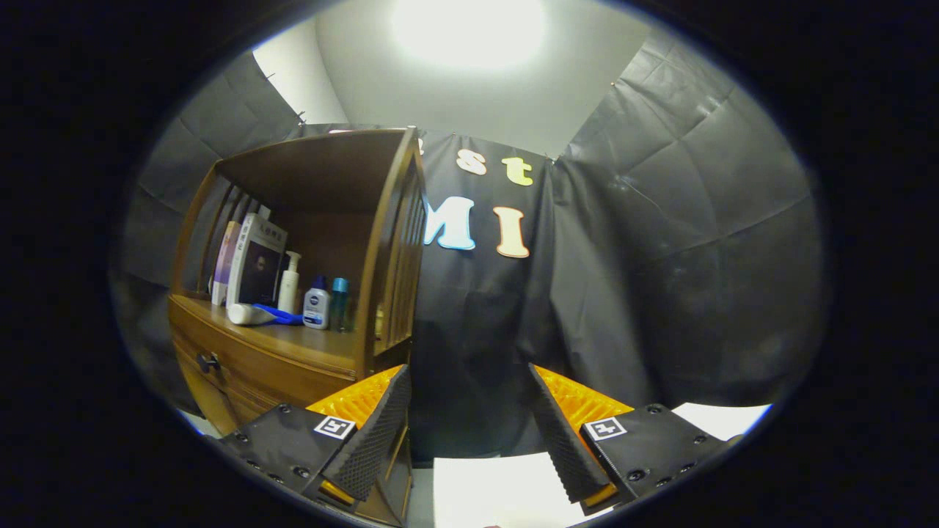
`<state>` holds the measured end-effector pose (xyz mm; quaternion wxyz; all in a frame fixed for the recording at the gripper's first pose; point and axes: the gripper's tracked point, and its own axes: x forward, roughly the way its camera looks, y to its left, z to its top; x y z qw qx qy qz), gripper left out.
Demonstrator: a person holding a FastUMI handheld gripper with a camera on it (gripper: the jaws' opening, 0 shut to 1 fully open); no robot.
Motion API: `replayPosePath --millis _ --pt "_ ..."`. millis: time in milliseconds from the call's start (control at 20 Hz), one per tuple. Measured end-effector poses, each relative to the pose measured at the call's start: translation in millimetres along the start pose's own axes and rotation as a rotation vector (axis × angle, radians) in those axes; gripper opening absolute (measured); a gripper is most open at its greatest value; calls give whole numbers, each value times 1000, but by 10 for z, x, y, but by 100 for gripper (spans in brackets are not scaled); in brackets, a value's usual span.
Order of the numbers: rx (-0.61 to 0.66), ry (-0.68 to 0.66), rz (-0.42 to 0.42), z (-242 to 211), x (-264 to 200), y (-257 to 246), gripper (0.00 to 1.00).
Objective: Pull open the drawer, take out the items inside it, and place them on the countertop above the cabinet.
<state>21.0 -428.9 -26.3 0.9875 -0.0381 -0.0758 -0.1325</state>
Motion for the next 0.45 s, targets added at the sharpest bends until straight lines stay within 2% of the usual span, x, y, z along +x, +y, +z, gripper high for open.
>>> replayPosePath --millis 250,300,450 --pt "17 177 3 -596 -9 -27 96" --pt "1 179 -13 -638 -18 -72 96" --pt "8 165 47 -550 -101 74 97"
